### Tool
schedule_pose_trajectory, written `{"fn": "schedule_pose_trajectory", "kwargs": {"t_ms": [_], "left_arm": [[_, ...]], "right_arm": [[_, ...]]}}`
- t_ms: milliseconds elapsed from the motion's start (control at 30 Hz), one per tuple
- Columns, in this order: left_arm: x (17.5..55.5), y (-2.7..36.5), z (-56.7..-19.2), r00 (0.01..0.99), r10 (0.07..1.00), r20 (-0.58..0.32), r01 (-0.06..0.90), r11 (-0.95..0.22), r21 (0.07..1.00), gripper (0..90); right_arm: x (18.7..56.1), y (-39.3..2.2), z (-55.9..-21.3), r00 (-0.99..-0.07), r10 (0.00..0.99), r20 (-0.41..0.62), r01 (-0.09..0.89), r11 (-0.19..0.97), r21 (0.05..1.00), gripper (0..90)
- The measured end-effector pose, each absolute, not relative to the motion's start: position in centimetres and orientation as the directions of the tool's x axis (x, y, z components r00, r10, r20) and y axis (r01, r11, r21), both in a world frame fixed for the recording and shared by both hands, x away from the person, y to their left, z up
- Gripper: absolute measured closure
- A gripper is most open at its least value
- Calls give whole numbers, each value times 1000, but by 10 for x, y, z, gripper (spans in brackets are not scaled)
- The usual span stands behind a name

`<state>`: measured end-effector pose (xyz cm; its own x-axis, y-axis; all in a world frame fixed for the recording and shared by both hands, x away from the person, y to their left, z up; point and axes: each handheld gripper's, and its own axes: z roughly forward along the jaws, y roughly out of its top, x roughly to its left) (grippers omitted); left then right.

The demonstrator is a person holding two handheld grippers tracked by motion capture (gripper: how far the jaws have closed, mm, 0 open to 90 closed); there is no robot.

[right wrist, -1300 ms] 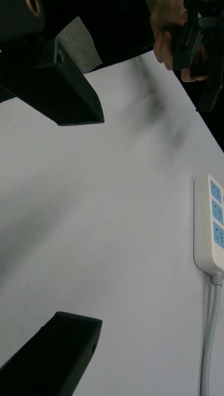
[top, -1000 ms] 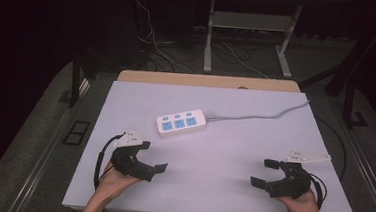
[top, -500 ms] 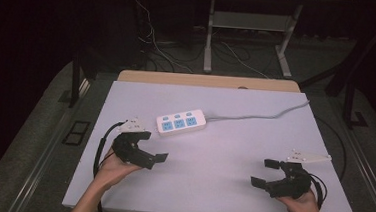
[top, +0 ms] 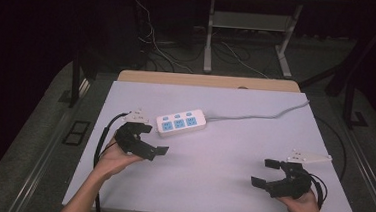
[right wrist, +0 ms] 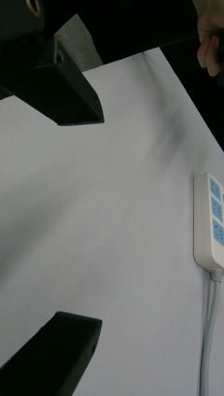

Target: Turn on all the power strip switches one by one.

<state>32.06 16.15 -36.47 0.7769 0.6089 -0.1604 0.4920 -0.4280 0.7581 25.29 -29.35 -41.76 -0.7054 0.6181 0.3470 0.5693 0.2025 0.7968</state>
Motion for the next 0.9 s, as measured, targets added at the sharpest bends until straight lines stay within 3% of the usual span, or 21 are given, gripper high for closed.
{"fn": "schedule_pose_trajectory", "kwargs": {"t_ms": [900], "left_arm": [[362, 165, -345, 775, 620, -123, 488, -465, 739, 0]], "right_arm": [[253, -295, -419, -699, 623, 351, 573, 194, 796, 26]]}}
